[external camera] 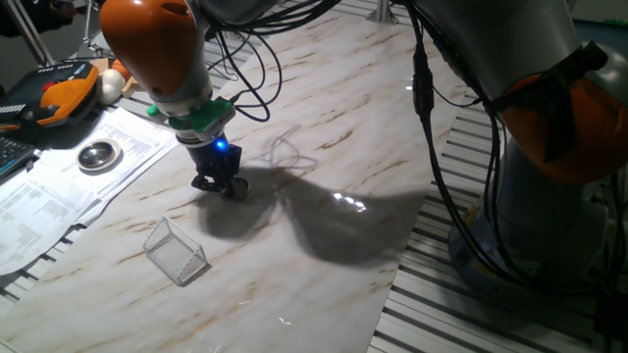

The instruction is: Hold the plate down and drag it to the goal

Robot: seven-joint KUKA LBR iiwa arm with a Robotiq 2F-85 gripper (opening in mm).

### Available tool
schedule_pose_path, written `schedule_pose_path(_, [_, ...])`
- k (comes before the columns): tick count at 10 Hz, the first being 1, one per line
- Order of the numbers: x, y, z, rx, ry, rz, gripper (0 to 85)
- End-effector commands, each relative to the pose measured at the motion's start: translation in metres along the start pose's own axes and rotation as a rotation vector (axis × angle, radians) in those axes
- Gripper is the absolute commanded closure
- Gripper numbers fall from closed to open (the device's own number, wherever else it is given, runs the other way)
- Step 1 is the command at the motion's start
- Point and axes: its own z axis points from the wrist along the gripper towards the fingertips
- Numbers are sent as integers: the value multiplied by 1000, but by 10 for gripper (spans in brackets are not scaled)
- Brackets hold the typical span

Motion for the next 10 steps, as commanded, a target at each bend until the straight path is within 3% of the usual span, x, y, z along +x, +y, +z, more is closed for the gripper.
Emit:
schedule_pose_path(1, [0,0,0,2,-2,1,850])
schedule_pose_path(10, [0,9,2,18,-10,16,850])
